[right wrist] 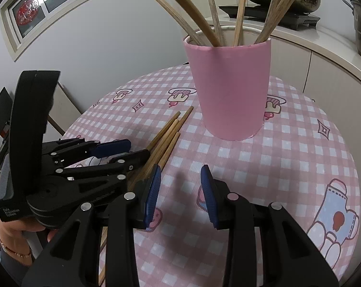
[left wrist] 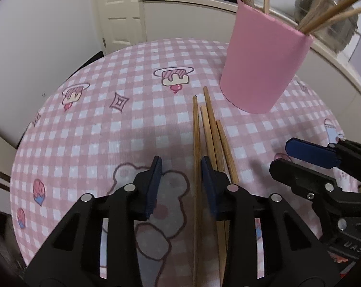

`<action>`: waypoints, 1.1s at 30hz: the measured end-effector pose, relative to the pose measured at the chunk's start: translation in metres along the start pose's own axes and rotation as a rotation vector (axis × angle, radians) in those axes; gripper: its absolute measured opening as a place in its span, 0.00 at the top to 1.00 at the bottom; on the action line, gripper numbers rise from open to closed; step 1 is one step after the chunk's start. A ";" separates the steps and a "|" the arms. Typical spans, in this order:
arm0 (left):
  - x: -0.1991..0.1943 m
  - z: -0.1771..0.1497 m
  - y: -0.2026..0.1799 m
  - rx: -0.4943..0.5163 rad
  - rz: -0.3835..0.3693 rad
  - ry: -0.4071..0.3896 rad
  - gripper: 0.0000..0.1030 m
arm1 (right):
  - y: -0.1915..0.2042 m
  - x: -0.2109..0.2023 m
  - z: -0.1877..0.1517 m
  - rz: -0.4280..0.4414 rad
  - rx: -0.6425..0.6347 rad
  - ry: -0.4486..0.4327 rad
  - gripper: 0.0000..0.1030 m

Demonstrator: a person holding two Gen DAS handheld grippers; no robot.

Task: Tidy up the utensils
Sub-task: 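Grasp a chopstick from the pile with the left tool while the right tool approaches the pile, then grasp a chopstick with the right tool while the left tool lifts its chopstick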

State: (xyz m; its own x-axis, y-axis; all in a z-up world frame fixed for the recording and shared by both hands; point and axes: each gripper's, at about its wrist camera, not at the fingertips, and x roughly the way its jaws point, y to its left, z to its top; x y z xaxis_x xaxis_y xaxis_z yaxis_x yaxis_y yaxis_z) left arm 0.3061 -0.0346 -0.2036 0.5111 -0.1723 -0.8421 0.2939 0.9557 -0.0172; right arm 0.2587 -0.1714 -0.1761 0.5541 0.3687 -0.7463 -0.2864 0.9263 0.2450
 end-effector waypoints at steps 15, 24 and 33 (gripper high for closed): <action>-0.009 -0.017 0.018 -0.011 0.007 -0.008 0.93 | 0.025 0.023 -0.001 -0.036 -0.043 0.076 0.68; -0.030 -0.041 0.050 -0.098 0.024 -0.006 0.93 | 0.047 0.055 0.008 -0.129 -0.107 0.139 0.68; -0.024 -0.031 0.060 -0.157 -0.002 0.001 0.92 | 0.058 0.070 0.014 -0.197 -0.181 0.165 0.77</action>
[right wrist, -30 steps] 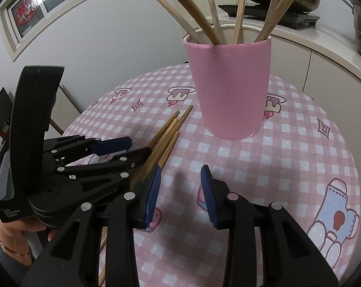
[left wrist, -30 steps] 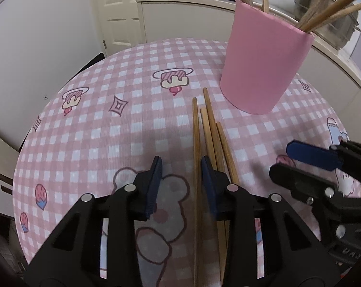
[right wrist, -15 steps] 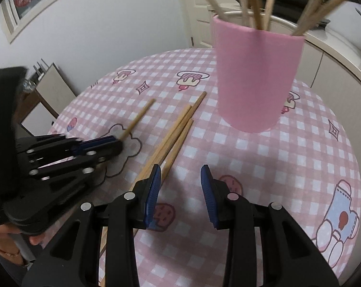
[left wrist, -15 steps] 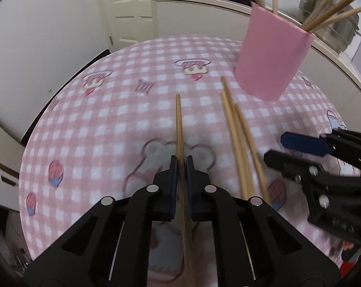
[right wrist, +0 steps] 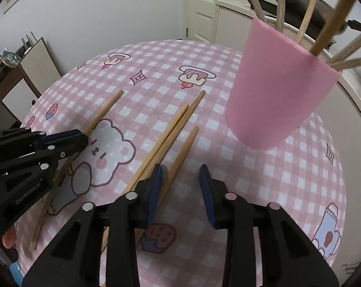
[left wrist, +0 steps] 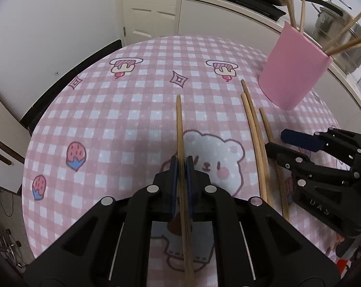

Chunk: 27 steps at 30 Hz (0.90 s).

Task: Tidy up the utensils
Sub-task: 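Grasp a chopstick with the right tool while the left tool lifts its chopstick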

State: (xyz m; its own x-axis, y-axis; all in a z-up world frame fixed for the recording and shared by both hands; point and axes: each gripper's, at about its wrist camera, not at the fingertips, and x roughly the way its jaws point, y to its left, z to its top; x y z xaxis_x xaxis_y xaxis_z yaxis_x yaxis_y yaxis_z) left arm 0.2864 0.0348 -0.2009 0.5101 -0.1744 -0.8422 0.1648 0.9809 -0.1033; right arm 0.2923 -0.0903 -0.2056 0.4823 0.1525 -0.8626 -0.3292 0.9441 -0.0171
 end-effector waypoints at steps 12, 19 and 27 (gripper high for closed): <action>0.020 0.024 -0.008 0.043 0.033 0.014 0.94 | -0.008 0.002 0.010 0.036 0.004 0.007 0.95; -0.002 0.023 -0.002 0.000 -0.019 -0.026 0.95 | -0.009 -0.019 0.006 0.087 0.017 -0.030 0.96; -0.081 0.022 -0.007 -0.014 -0.067 -0.166 0.95 | -0.001 -0.083 0.005 0.141 -0.001 -0.154 0.96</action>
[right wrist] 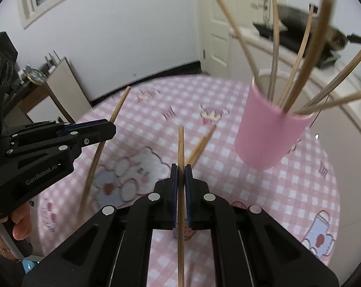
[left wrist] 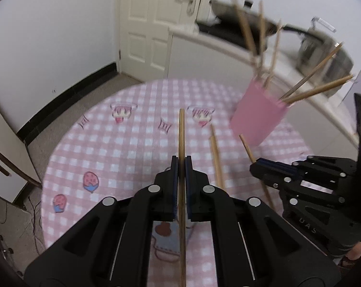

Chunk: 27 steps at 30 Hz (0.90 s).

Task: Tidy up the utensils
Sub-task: 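Grasp a chopstick with the right tool while the left tool lifts its chopstick, then carry both chopsticks over the pink cup and lower them inside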

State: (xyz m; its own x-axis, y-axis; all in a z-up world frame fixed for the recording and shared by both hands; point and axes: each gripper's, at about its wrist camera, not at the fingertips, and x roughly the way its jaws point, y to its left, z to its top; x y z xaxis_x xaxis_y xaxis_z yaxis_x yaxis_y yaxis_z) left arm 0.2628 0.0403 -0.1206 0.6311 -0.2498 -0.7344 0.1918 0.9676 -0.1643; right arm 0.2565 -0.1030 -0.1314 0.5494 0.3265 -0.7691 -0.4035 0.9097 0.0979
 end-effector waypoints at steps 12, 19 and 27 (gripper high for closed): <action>-0.105 0.003 -0.041 0.006 -0.027 -0.249 0.95 | 0.002 -0.107 0.003 0.019 -0.014 -0.199 0.96; -0.126 0.013 -0.068 0.017 -0.067 -0.327 0.95 | -0.019 -0.147 0.005 0.001 0.010 -0.287 0.96; -0.131 0.041 -0.087 0.011 -0.098 -0.401 0.95 | -0.044 -0.184 0.024 -0.048 0.018 -0.397 0.96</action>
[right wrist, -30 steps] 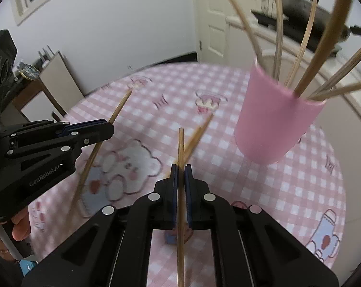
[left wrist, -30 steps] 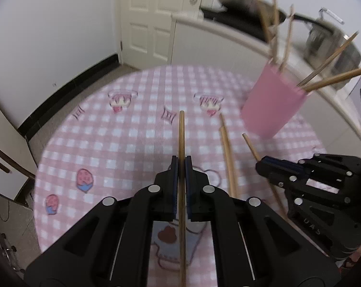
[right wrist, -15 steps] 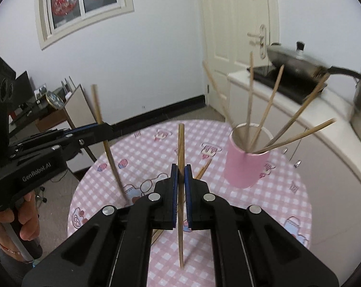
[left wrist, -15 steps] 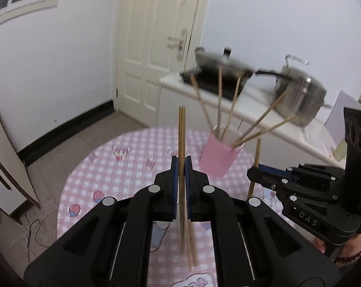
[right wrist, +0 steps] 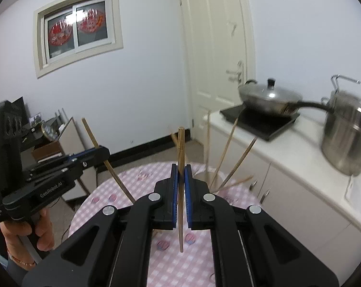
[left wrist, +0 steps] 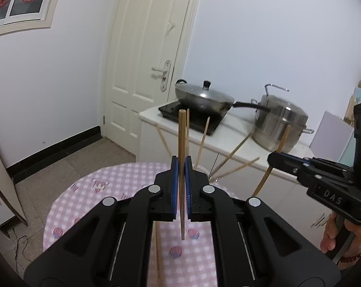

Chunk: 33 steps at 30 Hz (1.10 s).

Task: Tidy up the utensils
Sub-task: 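Carry both chopsticks over the pink cup and lower them inside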

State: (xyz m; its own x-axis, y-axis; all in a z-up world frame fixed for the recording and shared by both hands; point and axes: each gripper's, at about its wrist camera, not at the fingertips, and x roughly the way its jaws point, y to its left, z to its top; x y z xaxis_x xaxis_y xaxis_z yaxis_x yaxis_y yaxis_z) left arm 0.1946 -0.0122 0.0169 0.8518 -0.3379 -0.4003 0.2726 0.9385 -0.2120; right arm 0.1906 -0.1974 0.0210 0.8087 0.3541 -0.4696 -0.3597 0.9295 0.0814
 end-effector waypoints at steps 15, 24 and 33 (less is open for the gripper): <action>0.045 0.048 -0.015 -0.063 0.019 -0.204 0.95 | -0.027 0.032 0.037 -0.085 -0.004 -0.193 0.96; 0.088 0.035 -0.017 -0.040 0.020 -0.163 0.95 | -0.041 0.070 0.025 -0.087 0.023 -0.172 0.96; 0.114 0.010 -0.015 0.002 0.028 -0.077 0.95 | -0.046 0.083 0.004 -0.071 0.043 -0.109 0.96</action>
State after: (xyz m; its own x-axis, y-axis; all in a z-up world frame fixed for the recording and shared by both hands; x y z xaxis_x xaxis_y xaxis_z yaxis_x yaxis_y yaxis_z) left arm 0.2922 -0.0640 -0.0169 0.8911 -0.3049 -0.3361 0.2488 0.9476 -0.2002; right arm 0.2756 -0.2104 -0.0180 0.8783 0.2937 -0.3773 -0.2810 0.9555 0.0898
